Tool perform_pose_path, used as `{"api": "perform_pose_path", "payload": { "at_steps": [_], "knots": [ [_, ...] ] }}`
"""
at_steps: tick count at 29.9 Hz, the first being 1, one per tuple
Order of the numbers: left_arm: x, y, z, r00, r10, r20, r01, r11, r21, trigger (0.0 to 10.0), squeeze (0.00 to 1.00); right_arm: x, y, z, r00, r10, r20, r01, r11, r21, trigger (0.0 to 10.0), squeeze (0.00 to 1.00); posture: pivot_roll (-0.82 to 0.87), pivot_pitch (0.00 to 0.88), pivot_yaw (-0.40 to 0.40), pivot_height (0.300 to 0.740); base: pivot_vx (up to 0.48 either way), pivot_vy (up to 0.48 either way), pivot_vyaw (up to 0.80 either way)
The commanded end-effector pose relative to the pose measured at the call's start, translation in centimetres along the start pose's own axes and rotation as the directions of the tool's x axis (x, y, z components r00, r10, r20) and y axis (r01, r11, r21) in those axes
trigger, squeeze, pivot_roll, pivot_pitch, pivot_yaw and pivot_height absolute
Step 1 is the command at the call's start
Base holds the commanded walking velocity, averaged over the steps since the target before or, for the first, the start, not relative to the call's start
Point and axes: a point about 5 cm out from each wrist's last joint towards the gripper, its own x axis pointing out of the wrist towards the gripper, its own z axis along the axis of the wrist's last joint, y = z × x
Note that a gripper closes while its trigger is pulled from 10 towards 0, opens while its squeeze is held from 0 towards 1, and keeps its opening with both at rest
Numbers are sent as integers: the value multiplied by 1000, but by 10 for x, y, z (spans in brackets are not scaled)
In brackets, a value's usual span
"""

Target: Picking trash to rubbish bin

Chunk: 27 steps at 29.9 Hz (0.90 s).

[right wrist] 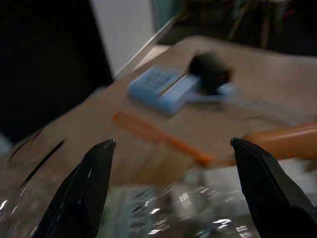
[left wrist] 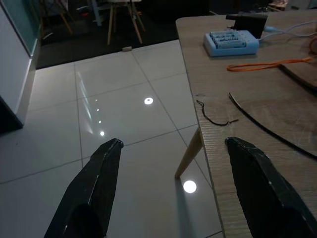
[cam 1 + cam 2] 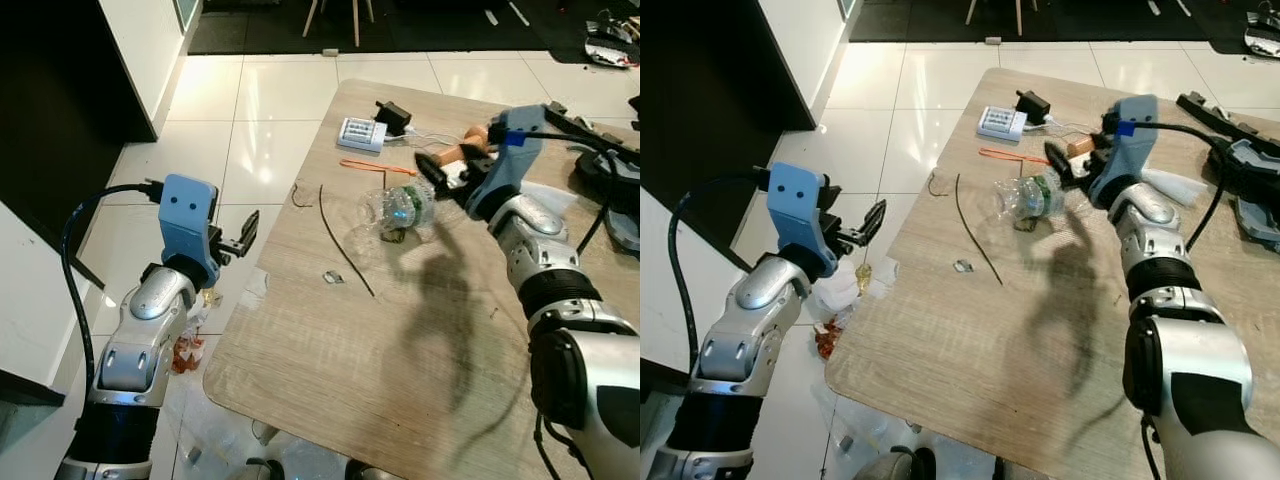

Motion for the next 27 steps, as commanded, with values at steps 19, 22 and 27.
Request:
{"api": "perform_pose_path", "payload": {
  "at_steps": [19, 22, 27],
  "knots": [
    [-3, -2, -2, 999, -52, -1, 52, 999, -13, 10000, 43, -8, -1, -12, 966, 168, -198, -186, 980, -76, 10000, 0, 36, 239, 47, 740, 0, 0, 0],
    [-4, -3, -2, 998, -55, 0, 55, 998, -13, 10000, 43, -10, -1, -11, 956, 199, -218, -222, 972, -84, 10000, 0, 35, 232, 46, 740, 0, 0, 0],
    [-3, -3, -1, 998, -61, 4, 61, 998, -16, 10000, 43, -13, 0, -10, 926, 284, -248, -314, 945, -91, 10000, 0, 31, 227, 47, 740, 0, 0, 0]
  ]
}}
